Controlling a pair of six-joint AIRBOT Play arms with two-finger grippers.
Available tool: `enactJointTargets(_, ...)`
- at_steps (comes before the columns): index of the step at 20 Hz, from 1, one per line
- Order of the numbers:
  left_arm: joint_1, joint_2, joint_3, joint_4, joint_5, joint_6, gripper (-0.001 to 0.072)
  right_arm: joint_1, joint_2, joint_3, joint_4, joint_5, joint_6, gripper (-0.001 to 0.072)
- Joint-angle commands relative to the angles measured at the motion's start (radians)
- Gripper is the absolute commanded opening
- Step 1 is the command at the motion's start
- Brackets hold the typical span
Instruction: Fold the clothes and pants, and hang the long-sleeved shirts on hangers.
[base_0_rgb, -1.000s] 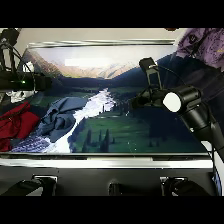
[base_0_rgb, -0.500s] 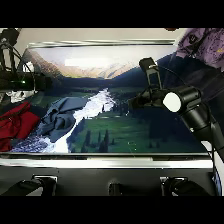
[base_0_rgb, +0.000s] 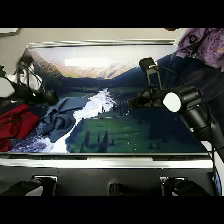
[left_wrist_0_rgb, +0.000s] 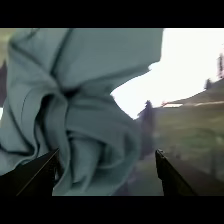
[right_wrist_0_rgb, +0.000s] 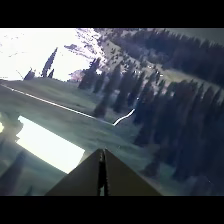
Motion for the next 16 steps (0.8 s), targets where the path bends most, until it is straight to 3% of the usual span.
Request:
enactJointTargets(1, 0.048, -0.01, -0.224, 0.027, 0.132, -0.082, 0.0719, 0.001, 0.001, 0.001, 0.0, 0.0, 0.0, 0.0032)
enactJointTargets(3, 0.077, -0.015, -0.341, 0.027, 0.235, -0.145, 0.0719, 0.001, 0.001, 0.001, 0.0, 0.001, 0.0, 0.0032)
enactJointTargets(11, 0.092, -0.108, -0.417, 0.077, 0.389, -0.149, 0.0715, 0.001, 0.001, 0.001, 0.0, 0.002, 0.001, 0.0032)
enactJointTargets(12, 0.092, -0.123, -0.417, 0.055, 0.392, -0.149, 0.0663, 0.001, 0.0, 0.001, 0.0, 0.002, 0.001, 0.0032)
enactJointTargets(13, 0.092, -0.131, -0.416, 0.016, 0.388, -0.146, 0.0308, 0.001, 0.001, 0.001, 0.001, 0.002, 0.001, 0.0032)
enactJointTargets(14, 0.092, -0.13, -0.412, -0.04, 0.37, -0.14, 0.0036, 0.001, 0.001, 0.001, 0.001, 0.005, 0.001, 0.0032)
enactJointTargets(16, 0.088, -0.128, -0.371, -0.214, 0.32, -0.118, 0.0024, 0.001, 0.001, 0.001, 0.0, 0.028, 0.0, 0.0034)
